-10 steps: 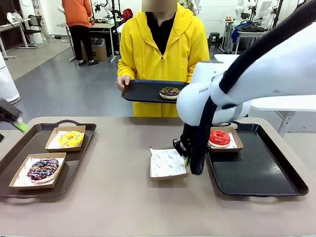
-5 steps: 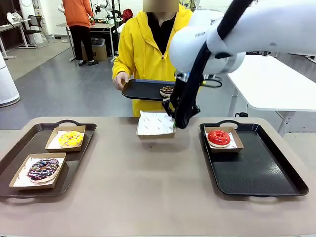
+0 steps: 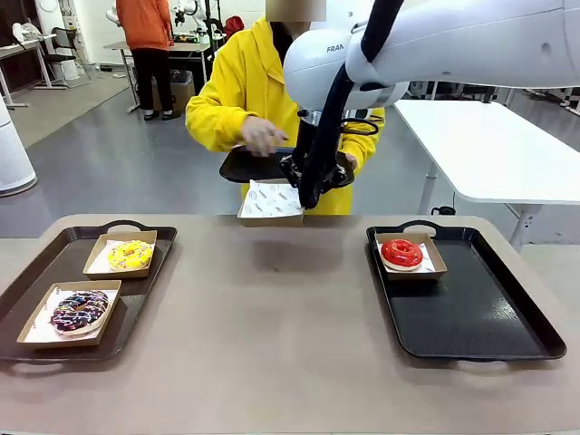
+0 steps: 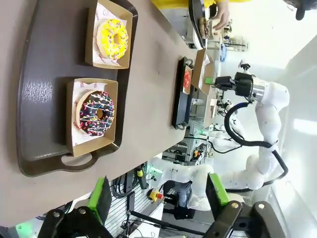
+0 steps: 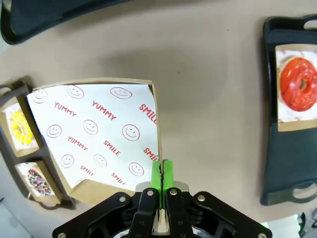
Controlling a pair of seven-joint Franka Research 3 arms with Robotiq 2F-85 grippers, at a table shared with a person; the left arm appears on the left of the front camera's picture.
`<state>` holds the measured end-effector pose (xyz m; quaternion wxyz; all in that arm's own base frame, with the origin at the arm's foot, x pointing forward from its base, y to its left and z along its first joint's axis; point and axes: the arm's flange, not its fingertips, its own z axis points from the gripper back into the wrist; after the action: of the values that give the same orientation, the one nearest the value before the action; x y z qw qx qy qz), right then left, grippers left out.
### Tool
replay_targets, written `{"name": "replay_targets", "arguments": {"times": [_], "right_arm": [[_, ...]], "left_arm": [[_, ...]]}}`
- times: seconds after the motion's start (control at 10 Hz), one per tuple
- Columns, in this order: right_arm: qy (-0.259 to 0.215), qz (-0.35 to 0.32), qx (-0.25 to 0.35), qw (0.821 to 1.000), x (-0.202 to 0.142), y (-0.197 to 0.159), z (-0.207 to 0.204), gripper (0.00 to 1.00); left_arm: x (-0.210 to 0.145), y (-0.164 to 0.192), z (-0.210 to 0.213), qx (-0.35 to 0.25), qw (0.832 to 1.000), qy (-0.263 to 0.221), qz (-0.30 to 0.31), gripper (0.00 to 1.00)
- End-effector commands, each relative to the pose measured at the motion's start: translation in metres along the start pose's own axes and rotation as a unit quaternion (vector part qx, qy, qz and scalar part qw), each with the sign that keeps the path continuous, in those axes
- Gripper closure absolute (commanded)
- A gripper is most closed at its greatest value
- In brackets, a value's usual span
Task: Individually package the donuts and arrange them on the tray.
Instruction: Place the picked Paper togo box on the Handle tray while simultaneously picking up another Paper togo box from the table with the other hand.
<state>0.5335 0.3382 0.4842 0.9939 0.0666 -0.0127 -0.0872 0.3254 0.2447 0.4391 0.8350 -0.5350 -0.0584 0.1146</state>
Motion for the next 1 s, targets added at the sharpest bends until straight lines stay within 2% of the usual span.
{"name": "replay_targets", "arguments": {"times": [0.0, 0.2, 0.3, 0.4, 0.7, 0.8, 0.9], "right_arm": [[-0.002, -0.023, -0.015, 1.0, 0.015, 0.011, 0.004, 1.0], [0.004, -0.024, -0.023, 0.999, 0.027, 0.013, -0.001, 1.0], [0.019, 0.006, -0.039, 0.999, 0.033, 0.013, -0.006, 1.0], [0.031, 0.029, -0.047, 0.998, 0.039, 0.011, -0.009, 1.0], [0.061, 0.057, -0.085, 0.993, 0.056, 0.0, -0.021, 1.0], [0.056, 0.083, -0.09, 0.991, 0.059, -0.007, -0.032, 1.0], [0.063, 0.037, -0.064, 0.995, 0.042, -0.005, -0.025, 1.0]], "left_arm": [[-0.003, 0.01, 0.002, -0.023, 1.0, -0.007, -0.018, 0.0], [-0.007, 0.017, -0.003, -0.002, 1.0, -0.015, -0.015, 0.0], [-0.01, 0.019, -0.005, 0.017, 1.0, -0.011, -0.023, 0.0], [-0.006, 0.016, 0.003, -0.006, 1.0, -0.005, -0.005, 0.0], [-0.006, 0.016, 0.003, -0.006, 1.0, -0.005, -0.005, 0.0], [-0.006, 0.016, 0.003, -0.006, 1.0, -0.005, -0.005, 0.0], [-0.006, 0.016, 0.003, -0.006, 1.0, -0.005, -0.005, 0.0]]}}
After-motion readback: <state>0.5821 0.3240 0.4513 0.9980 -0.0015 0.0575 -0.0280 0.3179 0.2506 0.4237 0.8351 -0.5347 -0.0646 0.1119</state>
